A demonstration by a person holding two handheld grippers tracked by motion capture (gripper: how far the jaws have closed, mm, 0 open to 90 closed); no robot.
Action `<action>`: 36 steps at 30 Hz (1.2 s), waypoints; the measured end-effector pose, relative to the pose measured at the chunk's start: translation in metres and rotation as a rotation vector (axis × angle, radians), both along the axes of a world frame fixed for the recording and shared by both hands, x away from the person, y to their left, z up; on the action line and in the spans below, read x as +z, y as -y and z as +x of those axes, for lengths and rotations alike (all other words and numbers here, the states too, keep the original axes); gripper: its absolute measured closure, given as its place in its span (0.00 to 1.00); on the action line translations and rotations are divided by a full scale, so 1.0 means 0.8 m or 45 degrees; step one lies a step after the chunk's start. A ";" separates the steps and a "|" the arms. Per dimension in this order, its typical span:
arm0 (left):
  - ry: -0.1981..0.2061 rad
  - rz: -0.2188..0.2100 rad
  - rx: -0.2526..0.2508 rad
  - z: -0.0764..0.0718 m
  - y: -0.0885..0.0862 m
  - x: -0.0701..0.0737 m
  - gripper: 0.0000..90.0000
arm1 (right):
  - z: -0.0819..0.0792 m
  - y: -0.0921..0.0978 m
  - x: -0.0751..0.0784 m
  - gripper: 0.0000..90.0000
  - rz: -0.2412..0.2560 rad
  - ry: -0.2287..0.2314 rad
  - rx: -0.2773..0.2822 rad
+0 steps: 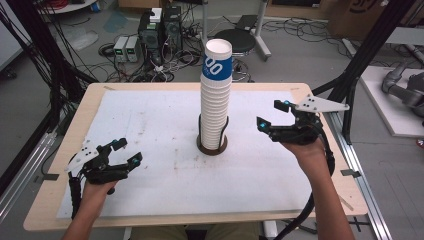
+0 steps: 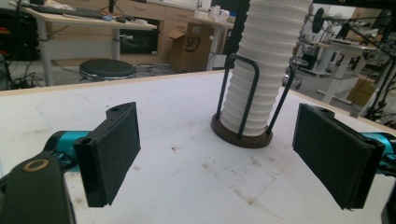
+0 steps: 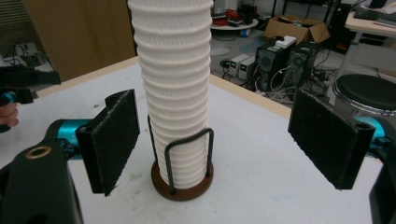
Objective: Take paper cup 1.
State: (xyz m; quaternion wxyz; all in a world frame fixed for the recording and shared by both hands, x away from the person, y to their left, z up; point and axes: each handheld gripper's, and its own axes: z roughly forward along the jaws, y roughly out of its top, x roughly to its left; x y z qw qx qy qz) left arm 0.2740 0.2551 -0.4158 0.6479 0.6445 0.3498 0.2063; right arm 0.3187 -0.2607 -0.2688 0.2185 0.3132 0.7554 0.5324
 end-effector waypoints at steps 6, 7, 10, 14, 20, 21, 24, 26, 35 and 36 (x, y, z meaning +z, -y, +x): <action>0.014 -0.002 0.004 0.000 0.002 0.002 0.17 | 0.017 -0.017 0.031 0.19 -0.006 -0.008 0.040; 0.014 -0.002 0.004 0.000 0.002 0.002 0.17 | 0.020 -0.020 0.038 0.19 -0.006 -0.011 0.047; 0.011 0.002 0.004 0.000 0.002 0.001 0.17 | 0.028 -0.029 0.057 0.19 -0.020 -0.003 0.065; 0.012 0.006 0.000 0.000 0.002 0.001 0.17 | 0.037 -0.039 0.074 0.19 -0.028 0.002 0.091; 0.006 -0.005 -0.004 0.001 0.003 0.000 0.17 | 0.049 -0.053 0.096 0.19 -0.019 0.004 0.123; 0.005 -0.007 -0.004 0.001 0.003 0.000 0.17 | 0.051 -0.055 0.100 0.19 -0.016 0.000 0.127; 0.004 -0.009 -0.005 0.001 0.003 0.000 0.17 | 0.057 -0.062 0.110 0.19 -0.020 0.000 0.138; 0.006 -0.009 -0.009 0.002 0.003 0.000 0.17 | 0.062 -0.067 0.116 0.19 -0.021 -0.009 0.145; 0.006 -0.010 -0.018 0.002 0.004 0.000 0.17 | 0.084 -0.105 0.139 0.19 -0.072 -0.027 0.160; 0.005 -0.010 -0.020 0.002 0.004 0.000 0.17 | 0.087 -0.109 0.140 0.19 -0.079 -0.030 0.162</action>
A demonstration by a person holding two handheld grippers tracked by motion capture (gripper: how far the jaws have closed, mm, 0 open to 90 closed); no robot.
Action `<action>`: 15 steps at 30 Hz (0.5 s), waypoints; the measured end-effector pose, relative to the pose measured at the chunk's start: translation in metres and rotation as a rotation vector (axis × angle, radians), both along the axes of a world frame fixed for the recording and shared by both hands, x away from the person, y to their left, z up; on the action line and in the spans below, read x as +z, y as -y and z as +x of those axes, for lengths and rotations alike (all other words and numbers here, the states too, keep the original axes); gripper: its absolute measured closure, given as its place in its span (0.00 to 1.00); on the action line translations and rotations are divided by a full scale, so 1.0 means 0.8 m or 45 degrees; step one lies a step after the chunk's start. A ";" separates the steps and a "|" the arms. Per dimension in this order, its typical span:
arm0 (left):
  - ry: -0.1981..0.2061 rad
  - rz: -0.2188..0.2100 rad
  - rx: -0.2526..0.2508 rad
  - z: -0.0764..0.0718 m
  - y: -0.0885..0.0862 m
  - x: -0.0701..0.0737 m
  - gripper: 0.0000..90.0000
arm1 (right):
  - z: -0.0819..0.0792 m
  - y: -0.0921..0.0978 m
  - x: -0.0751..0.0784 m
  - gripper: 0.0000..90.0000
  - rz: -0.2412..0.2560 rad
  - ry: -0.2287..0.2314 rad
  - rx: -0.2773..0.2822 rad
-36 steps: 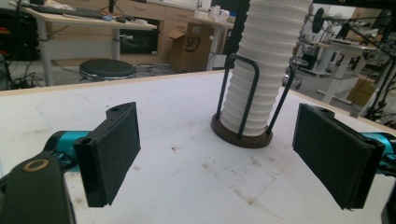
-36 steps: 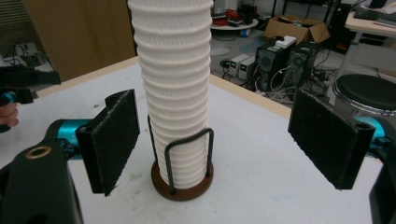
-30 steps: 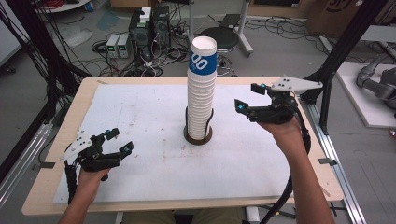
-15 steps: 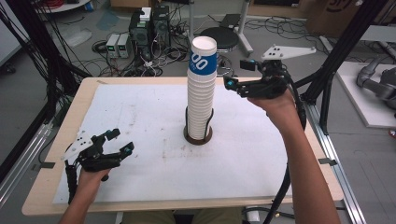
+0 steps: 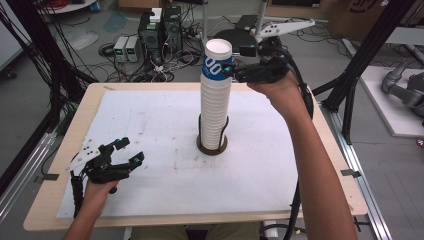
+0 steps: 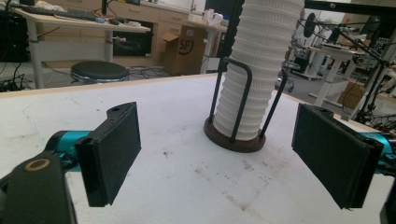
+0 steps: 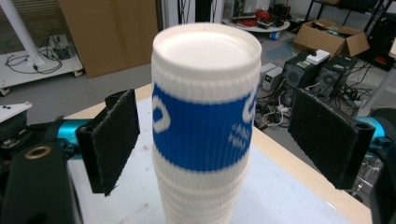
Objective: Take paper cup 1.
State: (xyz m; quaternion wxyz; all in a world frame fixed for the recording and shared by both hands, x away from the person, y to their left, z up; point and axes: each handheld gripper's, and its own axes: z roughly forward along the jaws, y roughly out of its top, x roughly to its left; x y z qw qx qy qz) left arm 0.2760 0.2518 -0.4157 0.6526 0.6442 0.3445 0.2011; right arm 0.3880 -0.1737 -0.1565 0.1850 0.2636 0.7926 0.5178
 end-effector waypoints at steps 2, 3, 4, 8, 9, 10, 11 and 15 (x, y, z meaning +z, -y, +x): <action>0.001 0.000 -0.002 0.000 0.000 0.000 0.17 | 0.005 -0.009 0.002 0.19 -0.018 0.003 0.008; 0.001 -0.001 -0.001 0.000 0.000 0.000 0.17 | 0.008 -0.012 0.003 0.19 -0.024 -0.002 0.007; 0.001 -0.003 -0.001 0.000 0.000 0.000 0.17 | 0.011 -0.016 0.004 0.19 -0.029 -0.009 0.005; 0.001 -0.002 0.001 0.000 -0.001 0.000 0.17 | 0.020 -0.026 0.004 0.19 -0.045 -0.033 -0.004; -0.001 -0.004 0.002 0.000 -0.002 0.000 0.17 | 0.022 -0.027 0.004 0.19 -0.047 -0.035 -0.007; -0.003 -0.005 0.004 -0.001 -0.002 -0.001 0.17 | 0.023 -0.028 0.004 0.19 -0.039 -0.036 -0.006; -0.004 -0.004 0.002 -0.001 -0.003 -0.001 0.17 | 0.023 -0.028 0.004 0.19 -0.031 -0.035 -0.008; -0.005 -0.005 0.002 -0.001 -0.003 -0.001 0.17 | 0.024 -0.028 0.006 0.26 -0.011 -0.038 0.013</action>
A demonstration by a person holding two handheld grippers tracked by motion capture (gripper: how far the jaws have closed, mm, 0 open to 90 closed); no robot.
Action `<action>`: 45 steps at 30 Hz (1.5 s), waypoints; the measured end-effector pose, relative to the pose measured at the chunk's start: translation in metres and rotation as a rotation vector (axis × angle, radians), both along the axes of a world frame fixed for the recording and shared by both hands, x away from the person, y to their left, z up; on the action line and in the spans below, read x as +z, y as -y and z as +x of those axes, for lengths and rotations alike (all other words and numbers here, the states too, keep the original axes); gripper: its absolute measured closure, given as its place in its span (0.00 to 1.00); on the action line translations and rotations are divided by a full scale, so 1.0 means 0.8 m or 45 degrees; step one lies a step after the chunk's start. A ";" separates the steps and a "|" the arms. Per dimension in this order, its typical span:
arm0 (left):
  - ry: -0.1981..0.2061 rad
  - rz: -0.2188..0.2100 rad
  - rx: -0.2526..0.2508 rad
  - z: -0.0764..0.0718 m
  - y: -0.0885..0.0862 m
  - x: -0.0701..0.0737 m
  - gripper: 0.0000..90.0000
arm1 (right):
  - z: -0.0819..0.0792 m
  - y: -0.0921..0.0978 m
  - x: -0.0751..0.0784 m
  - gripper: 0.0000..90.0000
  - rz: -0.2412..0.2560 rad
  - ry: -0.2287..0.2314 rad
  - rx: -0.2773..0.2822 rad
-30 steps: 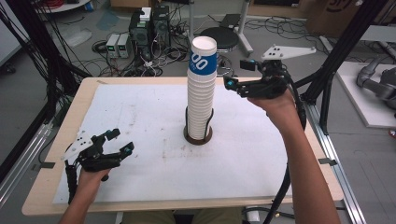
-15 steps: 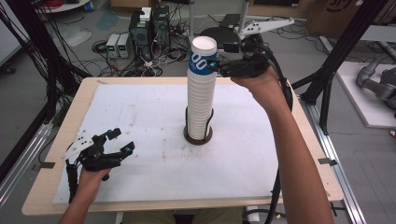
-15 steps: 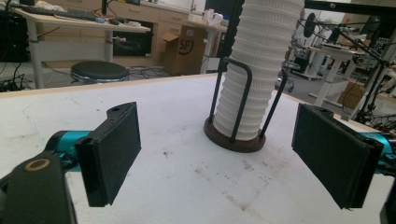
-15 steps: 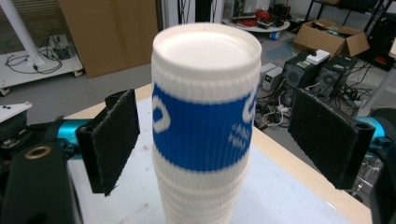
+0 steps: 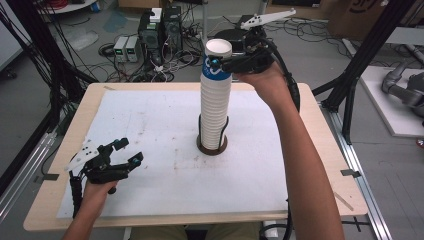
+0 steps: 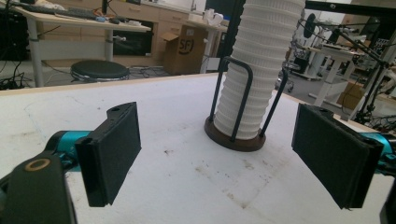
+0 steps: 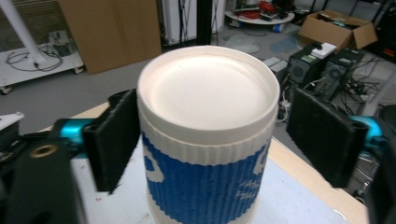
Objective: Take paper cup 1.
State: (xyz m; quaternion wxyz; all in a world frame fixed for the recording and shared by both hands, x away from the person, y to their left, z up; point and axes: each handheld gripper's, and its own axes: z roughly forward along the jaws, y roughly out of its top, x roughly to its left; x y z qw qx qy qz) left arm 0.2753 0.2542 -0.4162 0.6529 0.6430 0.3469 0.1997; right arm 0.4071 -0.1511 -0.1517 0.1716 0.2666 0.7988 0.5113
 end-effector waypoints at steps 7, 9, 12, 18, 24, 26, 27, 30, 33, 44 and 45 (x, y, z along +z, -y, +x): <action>-0.004 0.005 -0.006 0.001 0.001 0.000 0.17 | -0.001 0.000 0.003 0.32 -0.001 -0.005 0.023; -0.006 0.007 -0.007 0.001 0.001 0.000 0.17 | -0.001 -0.001 0.004 0.32 -0.008 -0.001 0.017; -0.006 0.005 -0.007 0.002 0.002 0.000 0.17 | -0.002 -0.002 0.007 0.33 -0.009 -0.001 0.009; -0.002 0.010 -0.009 0.002 0.003 0.000 0.17 | -0.006 -0.001 0.020 0.33 0.044 0.033 -0.006; -0.003 0.009 -0.011 0.002 0.002 0.000 0.17 | -0.013 0.005 0.037 0.33 0.092 0.078 -0.026; 0.000 0.010 -0.013 0.002 0.002 0.000 0.17 | -0.015 0.007 0.042 0.33 0.113 0.092 -0.032; 0.001 0.011 -0.013 0.002 0.002 0.000 0.17 | -0.016 0.009 0.044 0.33 0.119 0.096 -0.032; 0.002 0.011 -0.015 0.002 0.002 0.001 0.17 | -0.019 0.014 0.052 0.33 0.141 0.114 -0.039; 0.004 0.009 -0.017 0.002 0.003 0.000 0.17 | -0.023 0.017 0.059 0.33 0.165 0.127 -0.041; 0.001 0.008 -0.021 0.002 0.005 0.000 0.17 | -0.041 0.042 0.078 0.33 0.204 0.185 -0.075; 0.001 0.011 -0.022 0.002 0.005 0.000 0.17 | -0.042 0.044 0.078 0.33 0.210 0.184 -0.078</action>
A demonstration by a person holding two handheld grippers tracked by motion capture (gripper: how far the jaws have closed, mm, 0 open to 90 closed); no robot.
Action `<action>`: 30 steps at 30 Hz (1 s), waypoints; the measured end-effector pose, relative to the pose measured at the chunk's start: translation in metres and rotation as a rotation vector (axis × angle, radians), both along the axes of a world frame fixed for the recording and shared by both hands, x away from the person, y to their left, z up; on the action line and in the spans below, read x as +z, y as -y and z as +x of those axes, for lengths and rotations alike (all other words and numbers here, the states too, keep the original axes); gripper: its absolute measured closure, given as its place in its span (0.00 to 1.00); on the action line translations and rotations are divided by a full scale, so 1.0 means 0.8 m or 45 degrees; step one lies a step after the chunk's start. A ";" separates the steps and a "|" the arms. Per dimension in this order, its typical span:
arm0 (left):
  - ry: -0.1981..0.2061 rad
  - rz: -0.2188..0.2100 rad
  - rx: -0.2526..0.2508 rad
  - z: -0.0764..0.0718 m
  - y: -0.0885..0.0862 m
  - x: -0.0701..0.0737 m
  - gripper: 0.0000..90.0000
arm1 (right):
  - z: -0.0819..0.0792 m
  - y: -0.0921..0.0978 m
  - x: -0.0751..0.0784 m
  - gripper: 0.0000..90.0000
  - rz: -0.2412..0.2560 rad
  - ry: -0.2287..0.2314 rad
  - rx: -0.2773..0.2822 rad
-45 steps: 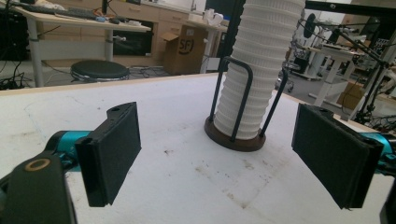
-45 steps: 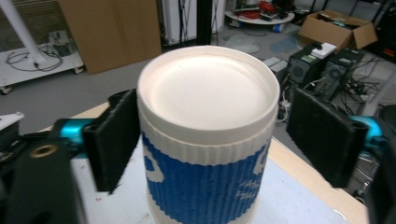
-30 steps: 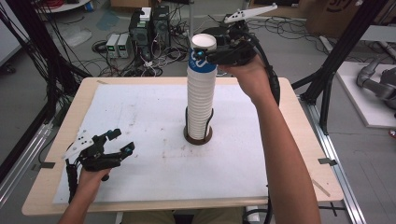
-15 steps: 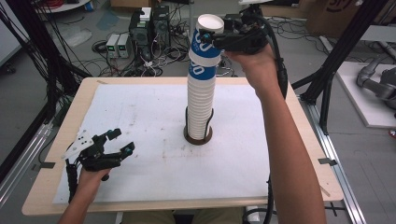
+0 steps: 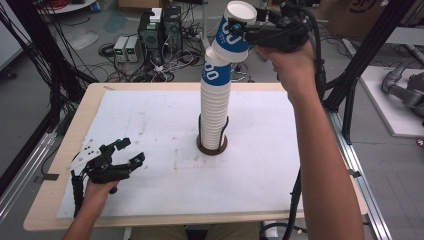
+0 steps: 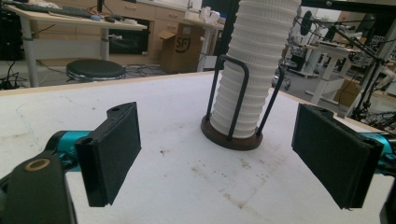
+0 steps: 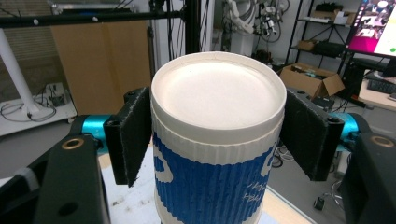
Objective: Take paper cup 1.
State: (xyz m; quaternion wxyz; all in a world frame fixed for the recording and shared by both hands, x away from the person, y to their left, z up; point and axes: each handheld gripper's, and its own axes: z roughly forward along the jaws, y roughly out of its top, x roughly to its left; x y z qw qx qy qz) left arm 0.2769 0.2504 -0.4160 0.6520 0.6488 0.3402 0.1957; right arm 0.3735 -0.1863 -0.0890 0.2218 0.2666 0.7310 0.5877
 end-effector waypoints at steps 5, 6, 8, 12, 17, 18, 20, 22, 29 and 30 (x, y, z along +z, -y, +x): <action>0.002 0.000 -0.004 0.000 0.001 0.000 0.17 | -0.007 0.014 0.001 0.33 -0.004 0.016 -0.026; 0.002 -0.001 -0.005 0.000 0.001 0.000 0.17 | -0.009 0.017 0.000 0.33 -0.005 0.018 -0.030; 0.003 -0.002 -0.007 0.000 0.001 0.000 0.17 | -0.014 0.026 -0.003 0.33 0.002 0.024 -0.038; 0.006 0.000 -0.018 0.000 0.002 0.000 0.17 | -0.026 0.046 -0.012 0.33 0.002 0.028 -0.065; 0.004 -0.002 -0.034 0.000 0.006 0.000 0.17 | -0.040 0.072 -0.031 0.33 -0.024 0.021 -0.106; 0.002 -0.003 -0.039 0.000 0.007 0.000 0.17 | -0.042 0.076 -0.037 0.33 -0.025 0.014 -0.110; 0.004 0.001 -0.046 0.000 0.008 0.001 0.17 | -0.047 0.085 -0.050 0.33 -0.032 0.005 -0.117; 0.004 0.005 -0.050 0.000 0.009 0.001 0.17 | -0.050 0.091 -0.066 0.33 -0.043 -0.018 -0.119; 0.022 0.025 -0.070 -0.001 0.015 0.001 0.17 | -0.058 0.100 -0.119 0.33 -0.067 -0.061 -0.108; 0.022 0.025 -0.070 -0.001 0.015 0.001 0.17 | -0.059 0.100 -0.125 0.33 -0.068 -0.057 -0.105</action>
